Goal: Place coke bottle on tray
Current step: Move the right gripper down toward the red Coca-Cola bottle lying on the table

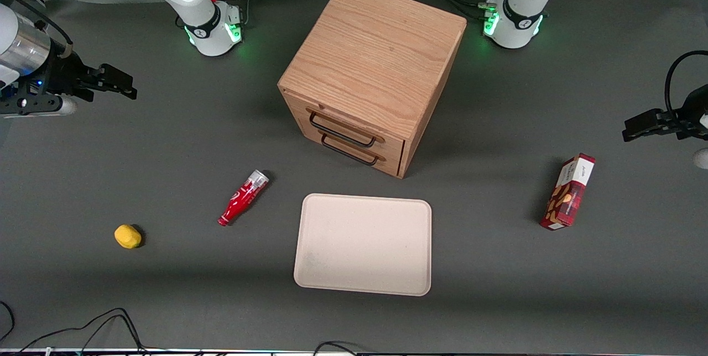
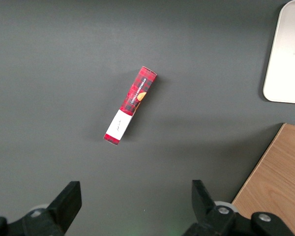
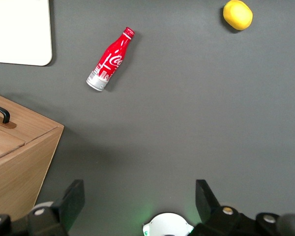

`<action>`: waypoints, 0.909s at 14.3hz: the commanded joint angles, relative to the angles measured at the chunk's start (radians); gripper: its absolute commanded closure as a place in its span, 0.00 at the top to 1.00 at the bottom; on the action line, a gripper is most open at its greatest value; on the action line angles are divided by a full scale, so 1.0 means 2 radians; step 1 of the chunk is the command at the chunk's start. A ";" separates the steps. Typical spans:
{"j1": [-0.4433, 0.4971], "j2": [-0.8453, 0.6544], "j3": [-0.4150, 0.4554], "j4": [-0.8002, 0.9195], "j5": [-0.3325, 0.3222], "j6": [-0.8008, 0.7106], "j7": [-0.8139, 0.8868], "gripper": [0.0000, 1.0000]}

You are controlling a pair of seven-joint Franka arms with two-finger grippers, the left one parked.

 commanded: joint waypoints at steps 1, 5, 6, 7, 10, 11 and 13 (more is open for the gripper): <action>-0.002 0.009 0.000 0.017 0.004 -0.012 0.012 1.00; 0.003 0.026 0.001 0.021 0.003 -0.013 0.014 1.00; 0.003 0.028 0.002 0.021 0.004 -0.013 0.030 1.00; 0.003 0.034 0.002 0.020 0.004 -0.013 0.053 1.00; 0.004 0.062 0.019 0.022 0.005 -0.008 0.091 1.00; 0.006 0.077 0.024 0.023 0.009 0.004 0.115 1.00; 0.005 0.099 0.050 0.021 0.011 0.037 0.197 1.00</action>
